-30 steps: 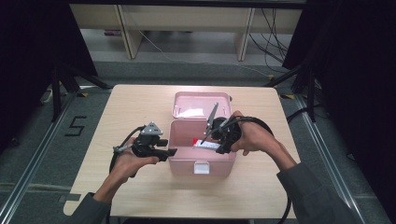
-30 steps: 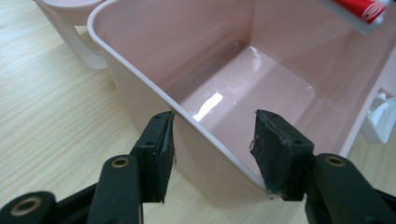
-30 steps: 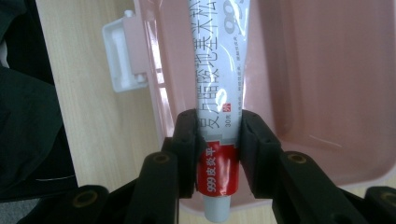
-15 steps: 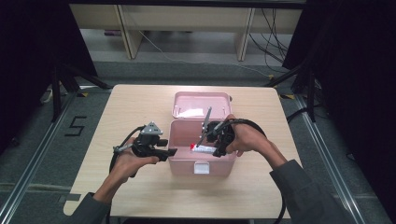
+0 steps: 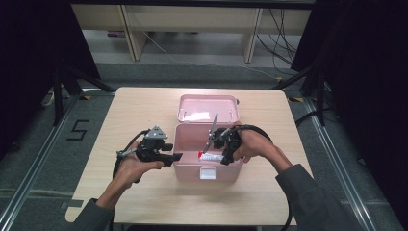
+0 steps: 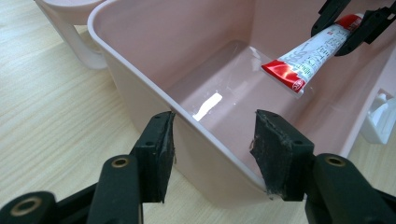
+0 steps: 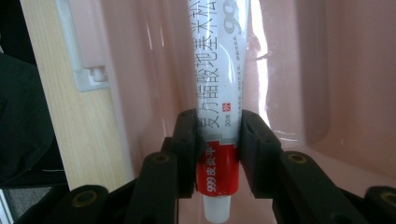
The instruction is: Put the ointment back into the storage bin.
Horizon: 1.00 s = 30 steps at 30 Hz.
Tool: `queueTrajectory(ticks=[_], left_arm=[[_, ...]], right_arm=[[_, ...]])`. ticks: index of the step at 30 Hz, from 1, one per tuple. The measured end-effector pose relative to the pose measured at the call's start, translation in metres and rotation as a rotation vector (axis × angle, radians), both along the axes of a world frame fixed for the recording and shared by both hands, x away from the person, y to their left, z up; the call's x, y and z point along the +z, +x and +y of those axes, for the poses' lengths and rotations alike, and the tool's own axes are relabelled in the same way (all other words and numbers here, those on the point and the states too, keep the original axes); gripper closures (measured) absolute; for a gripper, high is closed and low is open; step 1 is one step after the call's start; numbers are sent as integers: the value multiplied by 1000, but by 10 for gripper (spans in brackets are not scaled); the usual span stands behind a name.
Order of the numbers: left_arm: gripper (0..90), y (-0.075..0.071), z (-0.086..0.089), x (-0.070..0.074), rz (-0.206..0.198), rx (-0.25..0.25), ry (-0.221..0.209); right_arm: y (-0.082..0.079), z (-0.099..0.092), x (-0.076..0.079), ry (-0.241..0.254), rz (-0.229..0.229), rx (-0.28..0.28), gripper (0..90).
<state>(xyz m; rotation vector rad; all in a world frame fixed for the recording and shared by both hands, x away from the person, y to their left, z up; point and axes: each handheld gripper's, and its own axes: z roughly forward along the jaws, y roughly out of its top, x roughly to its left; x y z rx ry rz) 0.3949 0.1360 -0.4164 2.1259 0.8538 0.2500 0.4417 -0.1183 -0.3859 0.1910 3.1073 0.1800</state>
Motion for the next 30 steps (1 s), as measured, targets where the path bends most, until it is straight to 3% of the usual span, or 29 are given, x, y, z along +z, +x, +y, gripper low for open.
queueTrajectory(ticks=[2,7,8,10,14,15,16,19,22,24,27,28,30], left_arm=[[475,0,0,0,1,2,1],[476,-1,0,0,3,12,-4],[476,-1,0,0,4,10,-2],[476,0,0,0,2,5,-2],[475,0,0,0,1,0,-2],[475,0,0,0,0,1,-1],[475,0,0,0,0,1,-1],[475,0,0,0,0,1,-1],[475,0,0,0,-1,2,-1],[474,0,0,0,-2,3,0],[472,0,0,0,-2,3,0],[473,0,0,0,-1,2,-1],[473,0,0,0,-2,3,0]], right_arm=[[-2,0,-2,-25,13,-24,700],[-3,2,-7,-29,35,-41,699],[-4,2,-7,-59,56,-65,699],[-5,3,-9,-65,59,-75,699],[-3,2,-12,-57,65,-60,699],[-4,2,-11,-66,64,-80,699],[-1,1,-13,-53,66,-52,699],[-2,1,-13,-73,78,-78,699],[1,-1,-17,-70,85,-48,698],[0,0,-17,-85,96,-77,698],[1,-1,-22,-53,128,-82,698],[3,0,-21,-49,95,-45,698],[4,0,-21,-46,104,-52,695]])
